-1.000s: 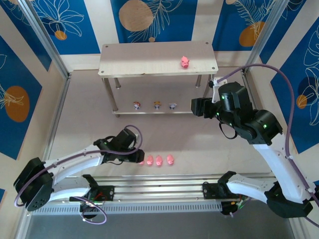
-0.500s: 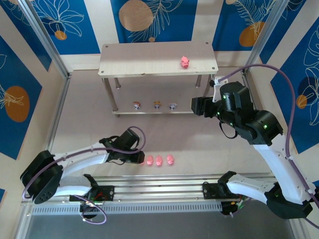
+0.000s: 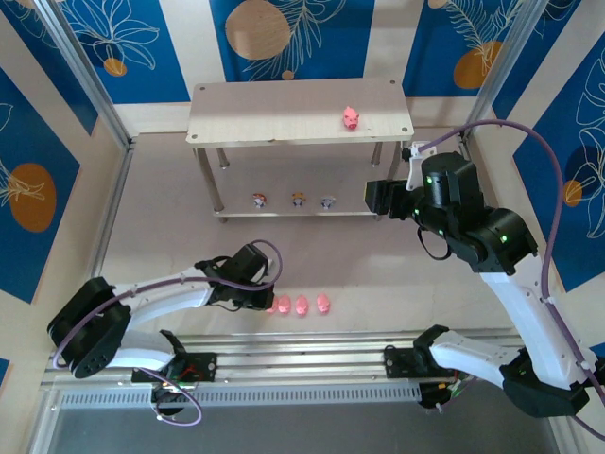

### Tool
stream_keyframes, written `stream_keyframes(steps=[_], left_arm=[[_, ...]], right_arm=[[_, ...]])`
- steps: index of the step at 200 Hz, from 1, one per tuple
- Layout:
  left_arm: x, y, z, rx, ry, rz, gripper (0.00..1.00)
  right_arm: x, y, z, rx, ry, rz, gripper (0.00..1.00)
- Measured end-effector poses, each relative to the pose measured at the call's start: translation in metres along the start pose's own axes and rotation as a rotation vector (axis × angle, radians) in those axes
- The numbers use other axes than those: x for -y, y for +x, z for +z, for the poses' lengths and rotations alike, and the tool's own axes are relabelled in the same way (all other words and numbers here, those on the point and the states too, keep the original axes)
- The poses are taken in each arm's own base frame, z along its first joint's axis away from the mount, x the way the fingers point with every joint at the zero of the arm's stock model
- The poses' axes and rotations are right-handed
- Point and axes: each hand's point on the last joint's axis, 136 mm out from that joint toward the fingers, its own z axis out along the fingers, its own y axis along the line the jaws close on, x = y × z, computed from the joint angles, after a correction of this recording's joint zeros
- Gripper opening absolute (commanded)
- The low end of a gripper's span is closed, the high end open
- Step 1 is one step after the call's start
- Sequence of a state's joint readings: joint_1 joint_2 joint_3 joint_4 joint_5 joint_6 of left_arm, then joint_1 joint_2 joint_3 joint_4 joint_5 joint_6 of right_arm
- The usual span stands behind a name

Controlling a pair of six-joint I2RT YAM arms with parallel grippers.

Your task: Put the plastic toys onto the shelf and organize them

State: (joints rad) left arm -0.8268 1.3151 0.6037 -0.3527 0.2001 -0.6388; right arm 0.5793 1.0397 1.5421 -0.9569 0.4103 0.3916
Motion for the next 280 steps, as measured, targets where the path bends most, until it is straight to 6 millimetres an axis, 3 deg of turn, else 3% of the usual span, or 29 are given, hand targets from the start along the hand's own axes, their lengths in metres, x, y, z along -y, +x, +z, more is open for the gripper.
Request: stream_keyframes(steps=[25, 44, 56, 75, 105, 119, 134, 156, 196, 229, 280], left_arm=[[0.006, -0.006, -0.016, 0.005, -0.009, 0.020, 0.00], [0.023, -0.031, -0.052, 0.069, 0.015, 0.051, 0.00], [0.039, -0.059, -0.087, 0.152, 0.048, 0.069, 0.00], [0.059, -0.113, -0.158, 0.329, 0.102, 0.096, 0.00], [0.067, -0.179, -0.269, 0.593, 0.135, 0.146, 0.00], [0.067, -0.202, -0.306, 0.677, 0.127, 0.174, 0.00], [0.065, -0.225, -0.332, 0.736, 0.115, 0.199, 0.00], [0.058, -0.254, -0.344, 0.765, 0.114, 0.209, 0.00], [0.028, -0.291, -0.333, 0.747, 0.124, 0.158, 0.00], [0.011, -0.302, -0.330, 0.743, 0.110, 0.126, 0.00], [0.008, -0.308, -0.354, 0.801, 0.109, 0.134, 0.00]], right_arm=[[0.000, 0.000, 0.003, -0.004, 0.003, -0.006, 0.70], [0.000, 0.001, 0.010, -0.018, 0.010, -0.013, 0.70], [0.000, 0.003, 0.017, -0.035, 0.013, -0.020, 0.70], [-0.002, 0.006, 0.029, -0.064, 0.014, -0.030, 0.70], [-0.003, 0.007, 0.043, -0.091, 0.009, -0.033, 0.70], [-0.003, 0.006, 0.046, -0.090, 0.004, -0.030, 0.69], [-0.005, 0.003, 0.047, -0.085, -0.008, -0.028, 0.69], [-0.009, -0.001, 0.050, -0.082, -0.023, -0.027, 0.69], [-0.015, -0.007, 0.056, -0.079, -0.043, -0.032, 0.69], [-0.018, -0.010, 0.061, -0.084, -0.050, -0.032, 0.69], [-0.023, -0.008, 0.074, -0.110, -0.064, -0.037, 0.69]])
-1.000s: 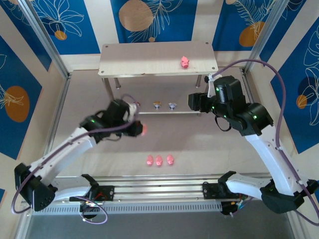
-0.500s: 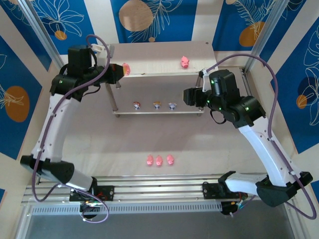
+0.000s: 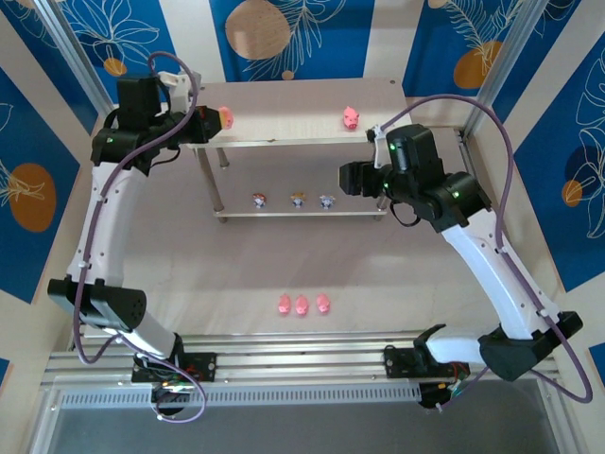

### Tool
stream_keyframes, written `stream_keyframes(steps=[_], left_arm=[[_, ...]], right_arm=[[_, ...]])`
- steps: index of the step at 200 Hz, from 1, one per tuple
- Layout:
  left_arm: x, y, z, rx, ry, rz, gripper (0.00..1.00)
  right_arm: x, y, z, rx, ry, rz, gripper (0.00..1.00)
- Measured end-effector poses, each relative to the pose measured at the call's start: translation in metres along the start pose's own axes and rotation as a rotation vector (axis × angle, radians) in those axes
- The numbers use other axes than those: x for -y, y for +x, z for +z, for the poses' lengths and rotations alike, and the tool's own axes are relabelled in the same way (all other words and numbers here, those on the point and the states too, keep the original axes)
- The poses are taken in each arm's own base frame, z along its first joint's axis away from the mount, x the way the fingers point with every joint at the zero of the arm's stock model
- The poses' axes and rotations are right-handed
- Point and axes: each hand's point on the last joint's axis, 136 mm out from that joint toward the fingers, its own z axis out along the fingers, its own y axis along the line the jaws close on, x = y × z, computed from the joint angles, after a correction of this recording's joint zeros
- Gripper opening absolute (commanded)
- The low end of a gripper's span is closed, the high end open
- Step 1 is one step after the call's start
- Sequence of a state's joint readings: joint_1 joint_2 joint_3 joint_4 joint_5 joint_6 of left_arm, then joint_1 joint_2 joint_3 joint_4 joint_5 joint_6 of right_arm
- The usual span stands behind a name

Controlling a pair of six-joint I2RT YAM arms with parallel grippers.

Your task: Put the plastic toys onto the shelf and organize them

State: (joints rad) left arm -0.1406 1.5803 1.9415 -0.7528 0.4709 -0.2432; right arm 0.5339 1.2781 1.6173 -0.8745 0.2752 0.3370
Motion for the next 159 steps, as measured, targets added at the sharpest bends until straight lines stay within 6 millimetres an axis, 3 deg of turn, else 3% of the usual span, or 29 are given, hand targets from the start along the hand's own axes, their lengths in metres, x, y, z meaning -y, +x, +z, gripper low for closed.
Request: stream_keyframes(steps=[41, 159], left_arm=[[-0.001, -0.013, 0.002, 0.014, 0.010, 0.021, 0.00], [-0.011, 0.004, 0.011, -0.116, -0.012, 0.042, 0.03]], right_arm=[[-0.003, -0.002, 0.005, -0.008, -0.013, -0.007, 0.69], [-0.004, -0.005, 0.006, -0.002, -0.018, -0.012, 0.69]])
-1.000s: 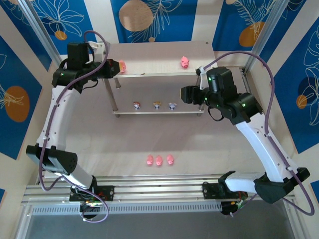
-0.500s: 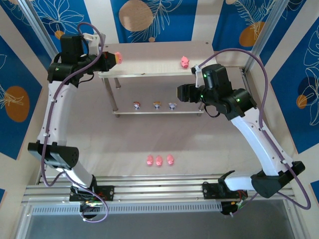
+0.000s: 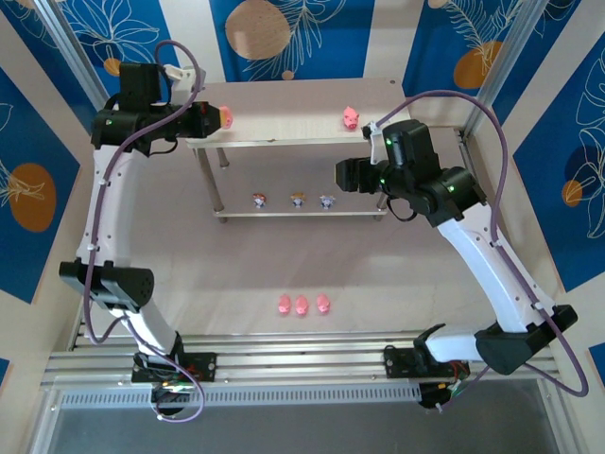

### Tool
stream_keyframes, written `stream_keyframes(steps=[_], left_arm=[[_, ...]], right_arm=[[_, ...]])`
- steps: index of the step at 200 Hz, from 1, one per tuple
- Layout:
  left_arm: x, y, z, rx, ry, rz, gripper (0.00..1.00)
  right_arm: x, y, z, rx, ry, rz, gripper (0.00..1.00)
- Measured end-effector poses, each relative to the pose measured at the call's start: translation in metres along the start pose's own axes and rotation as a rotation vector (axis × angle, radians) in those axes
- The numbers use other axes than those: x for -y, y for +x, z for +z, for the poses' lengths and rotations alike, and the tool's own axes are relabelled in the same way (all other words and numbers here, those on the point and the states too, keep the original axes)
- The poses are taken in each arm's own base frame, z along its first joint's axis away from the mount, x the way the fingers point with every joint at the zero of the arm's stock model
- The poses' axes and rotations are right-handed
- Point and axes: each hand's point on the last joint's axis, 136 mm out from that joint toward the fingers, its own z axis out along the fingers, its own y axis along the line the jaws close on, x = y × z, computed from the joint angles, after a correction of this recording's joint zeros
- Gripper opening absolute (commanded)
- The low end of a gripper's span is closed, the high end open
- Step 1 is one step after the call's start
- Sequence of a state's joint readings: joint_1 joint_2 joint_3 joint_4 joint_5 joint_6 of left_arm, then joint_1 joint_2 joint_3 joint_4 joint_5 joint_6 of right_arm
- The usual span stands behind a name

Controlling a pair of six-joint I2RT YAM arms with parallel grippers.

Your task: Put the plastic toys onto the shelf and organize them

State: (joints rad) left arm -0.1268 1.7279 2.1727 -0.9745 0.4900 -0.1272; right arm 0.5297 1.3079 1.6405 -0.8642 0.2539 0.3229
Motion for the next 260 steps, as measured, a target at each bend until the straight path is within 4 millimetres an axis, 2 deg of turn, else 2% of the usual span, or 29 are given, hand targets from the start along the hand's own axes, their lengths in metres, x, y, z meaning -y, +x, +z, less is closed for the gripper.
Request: stream_keyframes(steps=[30, 72, 190, 228, 237, 260], left_arm=[[-0.007, 0.007, 0.010, -0.032, -0.003, -0.012, 0.11], [-0.008, 0.006, 0.011, -0.032, -0.006, -0.001, 0.22], [-0.018, -0.003, 0.023, -0.007, -0.022, 0.017, 0.32], [-0.020, -0.005, 0.025, -0.001, -0.028, 0.019, 0.42], [-0.021, -0.005, 0.025, 0.000, -0.034, 0.017, 0.49], [-0.025, -0.006, 0.024, 0.006, -0.053, 0.014, 0.50]], right_arm=[[0.000, -0.001, 0.000, 0.005, -0.002, 0.000, 0.69], [0.000, -0.001, 0.000, 0.005, -0.002, 0.000, 0.69], [0.000, -0.003, 0.000, 0.012, -0.003, 0.001, 0.69], [0.000, -0.003, 0.000, 0.012, -0.002, 0.001, 0.70], [0.000, -0.003, 0.000, 0.012, -0.002, 0.001, 0.70], [-0.001, -0.003, 0.000, 0.010, -0.006, 0.002, 0.70]])
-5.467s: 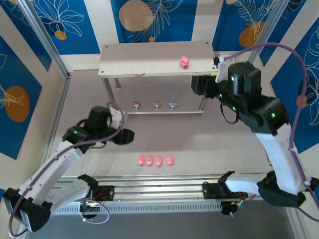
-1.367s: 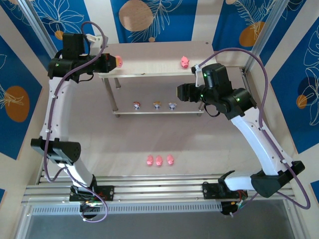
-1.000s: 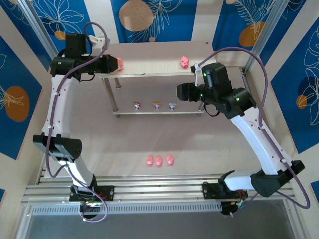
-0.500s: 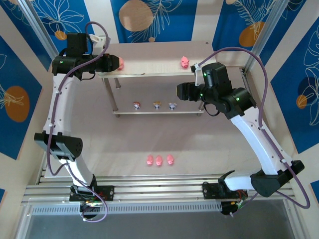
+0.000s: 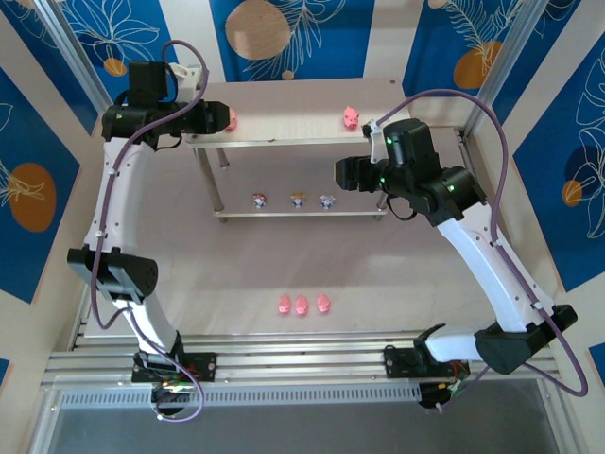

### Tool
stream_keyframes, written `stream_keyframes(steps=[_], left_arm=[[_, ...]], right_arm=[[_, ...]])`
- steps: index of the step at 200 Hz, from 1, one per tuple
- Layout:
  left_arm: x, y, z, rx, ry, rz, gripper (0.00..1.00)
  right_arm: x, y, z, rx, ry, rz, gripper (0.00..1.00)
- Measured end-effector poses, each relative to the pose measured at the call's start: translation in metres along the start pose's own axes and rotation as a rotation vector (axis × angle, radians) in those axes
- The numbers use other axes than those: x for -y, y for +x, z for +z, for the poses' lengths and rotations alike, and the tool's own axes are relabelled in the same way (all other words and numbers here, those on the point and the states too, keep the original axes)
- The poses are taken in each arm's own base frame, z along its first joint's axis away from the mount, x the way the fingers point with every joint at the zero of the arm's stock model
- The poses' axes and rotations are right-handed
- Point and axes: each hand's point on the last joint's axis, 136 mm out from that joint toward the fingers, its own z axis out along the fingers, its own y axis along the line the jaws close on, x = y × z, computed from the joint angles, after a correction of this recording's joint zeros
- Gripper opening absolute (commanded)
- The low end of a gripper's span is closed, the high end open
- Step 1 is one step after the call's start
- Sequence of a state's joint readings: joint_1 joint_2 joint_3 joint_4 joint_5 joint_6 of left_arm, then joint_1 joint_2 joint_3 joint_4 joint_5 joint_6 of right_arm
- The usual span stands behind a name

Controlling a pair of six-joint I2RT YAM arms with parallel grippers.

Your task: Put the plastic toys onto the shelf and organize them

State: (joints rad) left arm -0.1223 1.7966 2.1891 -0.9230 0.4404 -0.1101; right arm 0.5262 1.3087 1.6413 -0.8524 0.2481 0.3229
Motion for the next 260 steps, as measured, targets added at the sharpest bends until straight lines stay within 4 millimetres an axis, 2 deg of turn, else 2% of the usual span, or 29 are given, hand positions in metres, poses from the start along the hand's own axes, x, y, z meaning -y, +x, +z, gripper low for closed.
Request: stream_keyframes(steps=[55, 76, 115, 132, 146, 154, 163, 174, 195, 213, 222, 235, 260], left_arm=[[-0.007, -0.005, -0.001, 0.028, -0.042, 0.001, 0.51], [-0.010, -0.008, -0.008, 0.052, -0.074, 0.005, 0.51], [0.002, -0.023, -0.041, 0.135, -0.090, 0.038, 0.50], [0.011, -0.020, -0.060, 0.160, -0.086, 0.051, 0.48], [0.019, -0.010, -0.073, 0.171, -0.078, 0.057, 0.47], [0.024, 0.002, -0.079, 0.170, -0.069, 0.060, 0.46], [0.031, 0.025, -0.083, 0.149, -0.058, 0.059, 0.46], [0.042, 0.057, -0.087, 0.115, -0.044, 0.064, 0.46], [0.077, 0.131, -0.086, 0.013, 0.011, 0.119, 0.46], [0.099, 0.185, -0.085, -0.080, 0.063, 0.155, 0.44], [0.104, 0.206, -0.082, -0.118, 0.075, 0.158, 0.44], [0.106, 0.242, -0.073, -0.189, 0.083, 0.144, 0.44], [0.096, 0.311, -0.050, -0.343, 0.067, 0.083, 0.44]], right_arm=[[-0.001, 0.000, 0.000, -0.001, -0.005, 0.001, 0.70], [0.000, -0.001, -0.002, 0.003, -0.005, 0.001, 0.70], [-0.001, 0.001, -0.012, 0.008, -0.011, 0.002, 0.70], [-0.003, 0.007, -0.018, -0.003, -0.017, 0.001, 0.69], [-0.006, 0.019, -0.021, -0.030, -0.027, 0.008, 0.68], [-0.010, 0.030, -0.022, -0.055, -0.037, 0.014, 0.67], [-0.014, 0.045, -0.021, -0.092, -0.049, 0.019, 0.67], [-0.021, 0.074, -0.017, -0.166, -0.062, 0.029, 0.67], [-0.027, 0.150, -0.002, -0.366, -0.057, 0.062, 0.66], [-0.027, 0.215, 0.007, -0.536, -0.018, 0.091, 0.66], [-0.026, 0.247, 0.009, -0.613, 0.005, 0.106, 0.66], [-0.024, 0.279, 0.008, -0.695, 0.038, 0.121, 0.65], [-0.024, 0.314, 0.016, -0.782, 0.088, 0.133, 0.61]])
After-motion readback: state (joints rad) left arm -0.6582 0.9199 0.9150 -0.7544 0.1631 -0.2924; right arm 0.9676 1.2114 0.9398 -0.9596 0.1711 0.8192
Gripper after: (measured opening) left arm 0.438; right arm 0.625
